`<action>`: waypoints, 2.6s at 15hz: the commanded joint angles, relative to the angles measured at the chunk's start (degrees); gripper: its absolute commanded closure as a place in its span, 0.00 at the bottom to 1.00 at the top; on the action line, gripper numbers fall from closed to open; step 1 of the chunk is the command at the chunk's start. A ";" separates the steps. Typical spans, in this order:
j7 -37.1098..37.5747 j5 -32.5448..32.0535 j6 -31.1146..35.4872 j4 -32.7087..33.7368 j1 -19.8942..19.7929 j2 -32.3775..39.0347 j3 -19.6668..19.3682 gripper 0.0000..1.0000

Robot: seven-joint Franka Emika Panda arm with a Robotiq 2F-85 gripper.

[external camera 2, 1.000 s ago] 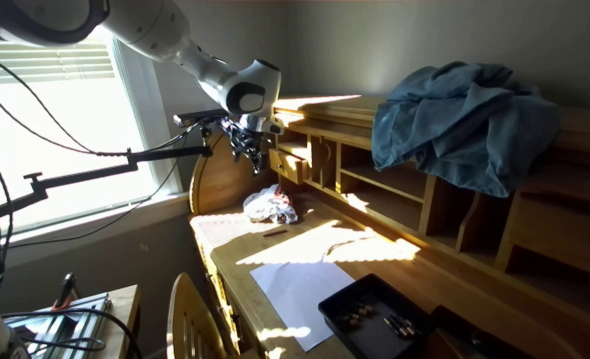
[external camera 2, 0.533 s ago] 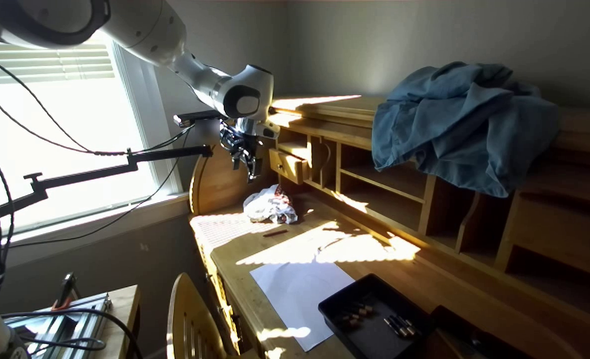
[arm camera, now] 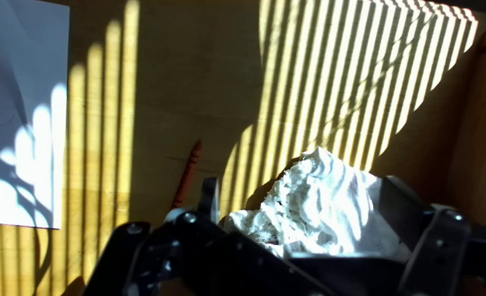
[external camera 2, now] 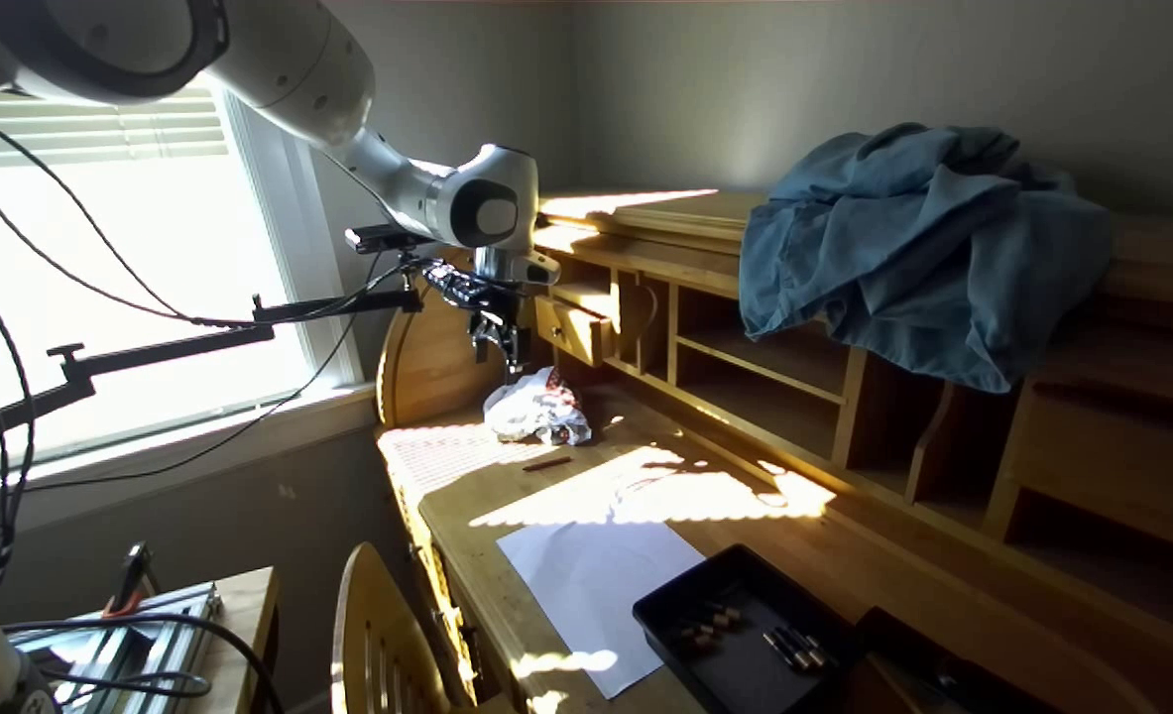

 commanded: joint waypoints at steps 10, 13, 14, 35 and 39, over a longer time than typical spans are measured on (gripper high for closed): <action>0.15 -0.47 -0.21 0.49 0.05 0.42 0.30 0.00; 0.15 -0.47 -0.21 0.49 0.05 0.42 0.30 0.00; 0.15 -0.47 -0.21 0.49 0.05 0.42 0.30 0.00; 2.29 -2.20 0.88 -1.09 0.40 -1.04 -0.99 0.00; 4.85 -3.13 4.28 -4.40 0.24 -3.61 -2.66 0.00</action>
